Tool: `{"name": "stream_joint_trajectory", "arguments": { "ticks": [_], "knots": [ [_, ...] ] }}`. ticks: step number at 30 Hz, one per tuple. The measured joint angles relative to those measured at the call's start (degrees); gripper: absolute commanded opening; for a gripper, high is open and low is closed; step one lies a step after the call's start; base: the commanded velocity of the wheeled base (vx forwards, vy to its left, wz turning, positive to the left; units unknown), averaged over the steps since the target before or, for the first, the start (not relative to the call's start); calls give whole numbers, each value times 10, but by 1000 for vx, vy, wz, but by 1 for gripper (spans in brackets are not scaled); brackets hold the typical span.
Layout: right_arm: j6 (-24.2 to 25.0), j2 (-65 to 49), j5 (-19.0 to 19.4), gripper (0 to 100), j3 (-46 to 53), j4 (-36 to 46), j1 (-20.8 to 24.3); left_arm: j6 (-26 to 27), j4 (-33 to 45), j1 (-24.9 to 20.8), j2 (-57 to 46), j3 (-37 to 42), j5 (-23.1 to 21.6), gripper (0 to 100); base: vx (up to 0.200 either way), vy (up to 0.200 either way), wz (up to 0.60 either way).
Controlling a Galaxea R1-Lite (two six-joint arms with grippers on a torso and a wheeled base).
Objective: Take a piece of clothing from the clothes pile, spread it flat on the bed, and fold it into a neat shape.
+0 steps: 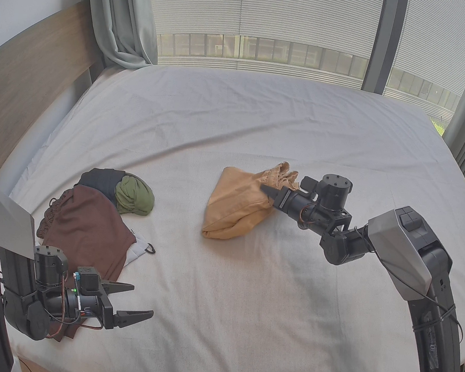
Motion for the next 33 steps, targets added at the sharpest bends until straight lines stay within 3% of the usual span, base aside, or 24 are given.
{"name": "stream_joint_trajectory", "arguments": {
  "ticks": [12,16,26,27,33],
  "knots": [
    [1,-32,-26,0,130,-42,-20,0,0,-1,5,0,0,100,0,0,0],
    [1,-33,-44,0,139,-47,-22,0,0,-1,6,-1,0,100,0,0,0],
    [-1,-27,-48,0,144,-52,-19,0,0,-1,9,-2,0,100,0,0,0],
    [-1,-26,-49,100,144,-52,-19,0,0,-1,9,-3,0,100,0,0,0],
    [-6,-24,-49,100,144,-52,-19,0,0,-1,9,-3,0,100,0,0,0]
  ]
}}
